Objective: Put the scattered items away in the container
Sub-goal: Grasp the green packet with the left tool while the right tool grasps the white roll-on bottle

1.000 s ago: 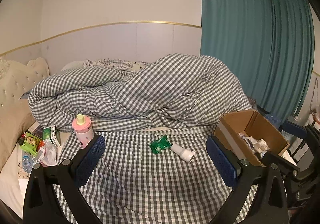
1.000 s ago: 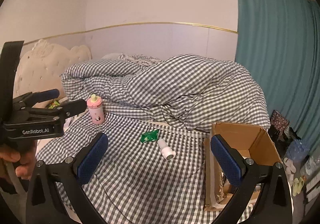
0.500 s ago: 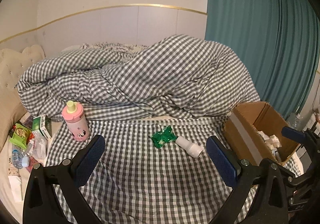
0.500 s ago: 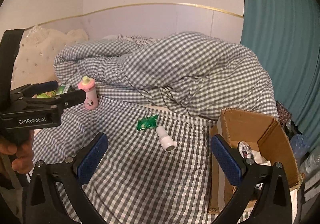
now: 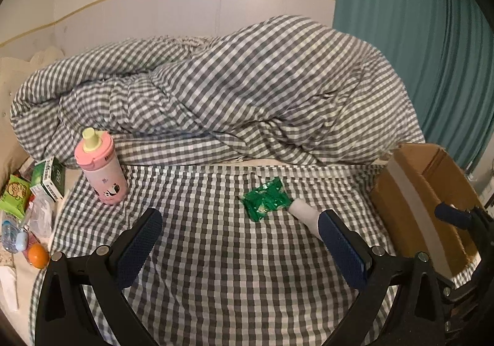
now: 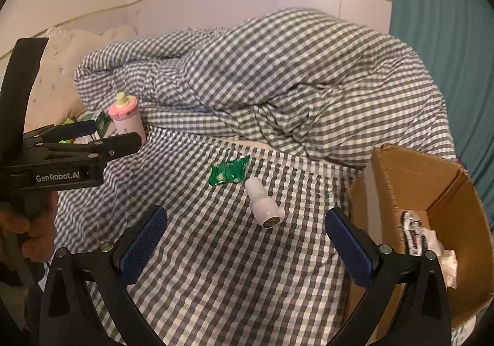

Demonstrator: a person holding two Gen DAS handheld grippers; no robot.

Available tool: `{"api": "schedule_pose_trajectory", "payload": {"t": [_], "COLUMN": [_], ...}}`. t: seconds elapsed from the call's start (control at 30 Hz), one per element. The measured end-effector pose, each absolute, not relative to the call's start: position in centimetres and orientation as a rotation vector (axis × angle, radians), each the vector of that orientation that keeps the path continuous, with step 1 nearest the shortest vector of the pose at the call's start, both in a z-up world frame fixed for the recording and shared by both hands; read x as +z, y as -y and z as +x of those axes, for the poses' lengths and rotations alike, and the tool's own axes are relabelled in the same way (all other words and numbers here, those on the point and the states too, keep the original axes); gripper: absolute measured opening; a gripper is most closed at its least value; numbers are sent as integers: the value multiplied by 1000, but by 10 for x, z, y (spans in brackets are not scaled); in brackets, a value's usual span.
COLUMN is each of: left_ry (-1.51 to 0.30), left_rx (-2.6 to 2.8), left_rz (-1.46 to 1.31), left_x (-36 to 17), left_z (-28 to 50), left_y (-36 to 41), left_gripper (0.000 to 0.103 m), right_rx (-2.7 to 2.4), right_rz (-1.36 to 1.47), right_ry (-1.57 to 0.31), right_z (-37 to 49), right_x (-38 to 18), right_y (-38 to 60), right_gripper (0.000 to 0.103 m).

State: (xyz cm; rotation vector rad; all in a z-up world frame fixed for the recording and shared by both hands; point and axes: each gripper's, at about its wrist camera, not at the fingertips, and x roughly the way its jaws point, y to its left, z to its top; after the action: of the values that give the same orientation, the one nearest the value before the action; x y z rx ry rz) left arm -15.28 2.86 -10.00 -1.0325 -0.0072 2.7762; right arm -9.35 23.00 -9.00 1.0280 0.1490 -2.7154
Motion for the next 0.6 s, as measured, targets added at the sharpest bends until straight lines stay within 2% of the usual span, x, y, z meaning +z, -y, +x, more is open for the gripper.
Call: {"api": "schedule_pose_trajectory", "payload": {"t": [0.6], "left_ry": [-38], "left_rx": [2704], "left_rz": [-1192], "left_x": [-189], "left_z": [-239], "left_y": [-45], "left_gripper": [103], "right_rx": [-2650], "right_rz": [1192], "right_ry": [-86], "right_z": [-173], "right_x": [-173], "right_y": [-246], "right_gripper": [103]}}
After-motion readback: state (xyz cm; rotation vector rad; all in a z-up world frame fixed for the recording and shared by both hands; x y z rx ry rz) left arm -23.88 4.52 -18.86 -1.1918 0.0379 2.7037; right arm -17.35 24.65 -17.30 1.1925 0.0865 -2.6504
